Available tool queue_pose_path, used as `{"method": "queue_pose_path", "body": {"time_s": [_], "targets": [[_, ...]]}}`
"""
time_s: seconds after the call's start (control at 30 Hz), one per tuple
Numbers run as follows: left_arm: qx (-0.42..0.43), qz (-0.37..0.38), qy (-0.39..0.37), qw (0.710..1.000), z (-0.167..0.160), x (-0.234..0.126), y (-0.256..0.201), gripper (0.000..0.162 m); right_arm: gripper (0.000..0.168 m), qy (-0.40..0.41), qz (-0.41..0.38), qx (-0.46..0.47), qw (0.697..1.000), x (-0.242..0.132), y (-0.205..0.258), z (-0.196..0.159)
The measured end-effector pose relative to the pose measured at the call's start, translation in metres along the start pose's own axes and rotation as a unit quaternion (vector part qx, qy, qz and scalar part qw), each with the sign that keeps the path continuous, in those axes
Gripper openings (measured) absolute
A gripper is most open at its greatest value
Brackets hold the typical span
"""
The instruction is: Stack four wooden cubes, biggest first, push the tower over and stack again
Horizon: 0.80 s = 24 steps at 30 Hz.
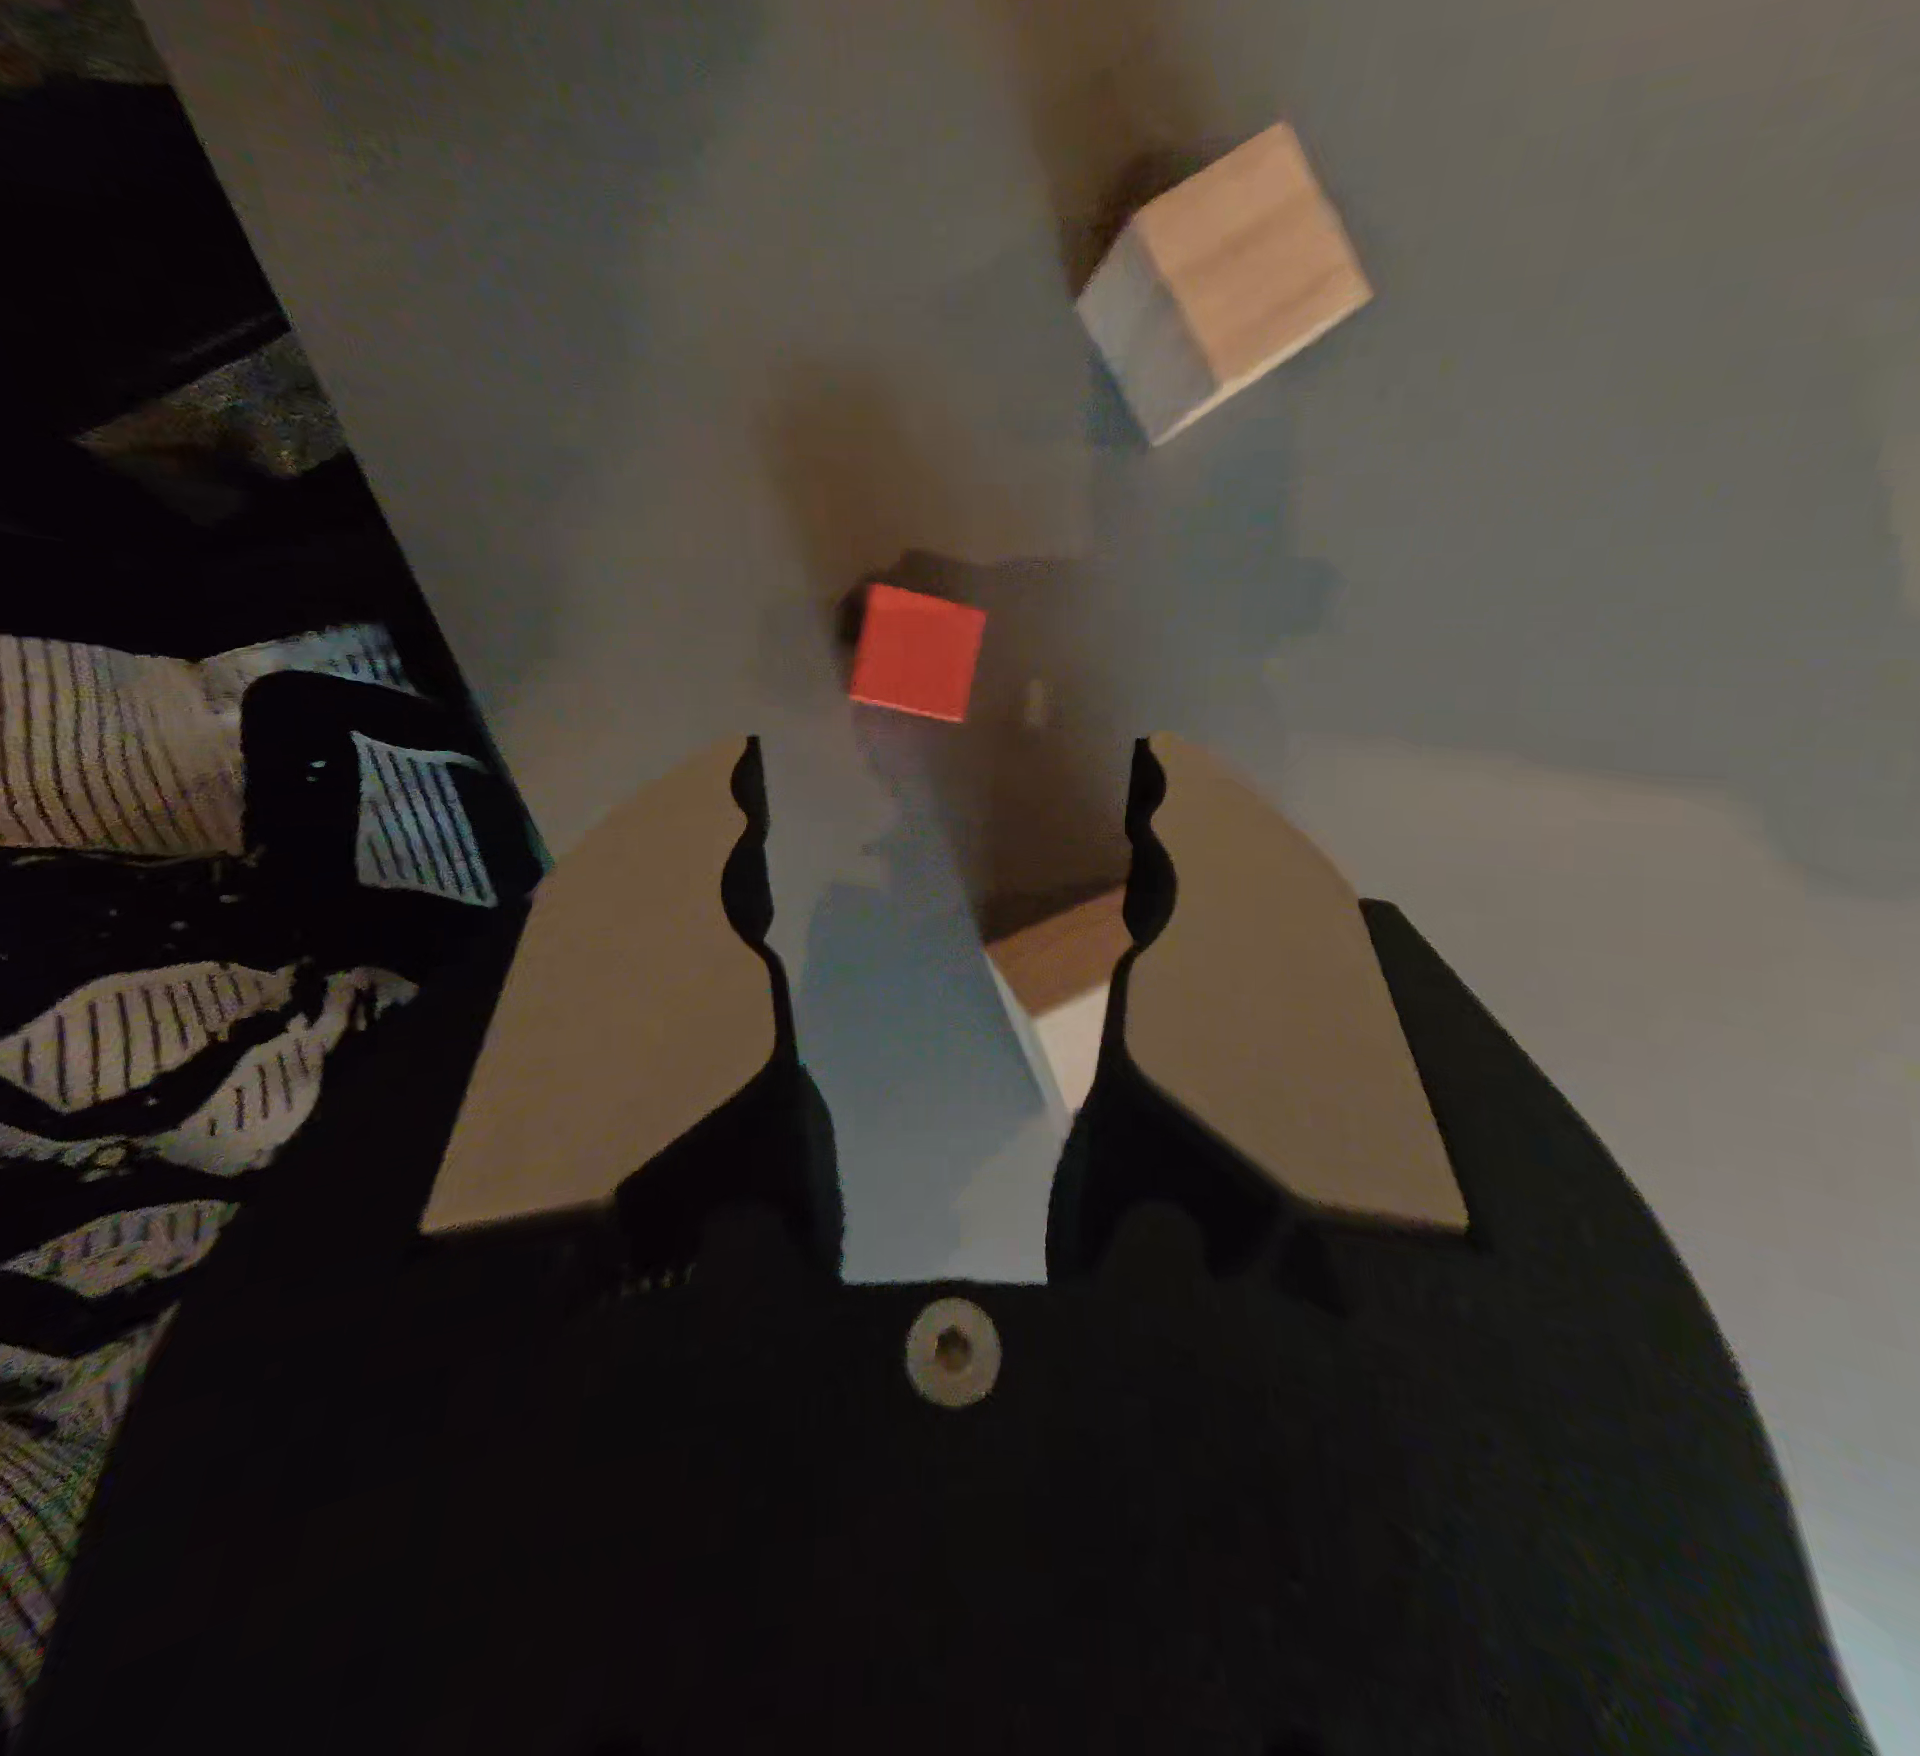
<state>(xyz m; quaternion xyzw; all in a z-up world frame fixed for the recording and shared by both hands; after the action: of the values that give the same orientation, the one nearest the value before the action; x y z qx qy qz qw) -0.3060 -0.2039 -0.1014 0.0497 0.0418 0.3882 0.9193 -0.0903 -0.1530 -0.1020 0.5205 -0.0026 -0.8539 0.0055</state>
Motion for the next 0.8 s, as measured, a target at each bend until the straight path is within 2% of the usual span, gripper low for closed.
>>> {"method": "queue_pose_path", "body": {"time_s": [0.13,0.27,0.5,0.63,0.8], "targets": [[-0.001,0.002,-0.001,1.000,0.000,0.000,0.000,0.091,0.060,0.021,0.022,0.016,0.999,0.021,0.004,0.002],[-0.001,0.002,-0.003,1.000,0.000,0.000,0.001,0.091,0.059,0.022,0.028,0.018,0.999,0.023,-0.002,0.008],[0.000,0.004,-0.004,1.000,0.000,0.000,0.001,0.091,0.056,0.030,0.012,0.001,0.999,0.026,-0.035,0.048],[0.000,0.003,-0.005,1.000,0.001,-0.001,0.001,0.091,0.061,0.083,0.018,-0.097,0.992,0.032,-0.063,0.069],[-0.001,0.005,-0.009,1.000,0.001,-0.001,0.001,0.091,0.062,0.163,0.074,-0.218,0.959,0.053,-0.086,0.082]]}}
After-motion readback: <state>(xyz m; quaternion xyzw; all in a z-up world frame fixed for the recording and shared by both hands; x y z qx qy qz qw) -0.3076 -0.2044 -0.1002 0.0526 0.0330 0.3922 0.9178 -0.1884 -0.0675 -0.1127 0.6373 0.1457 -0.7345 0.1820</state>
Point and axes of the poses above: each gripper's, where its closed fingertips meet, x out along the fingers, z out of its top, y = z × x across the jaws, the point moved 6 cm from there along -x, back along the fingers, and after that the axes turned 11 degrees about z, right-handed, at the moved point
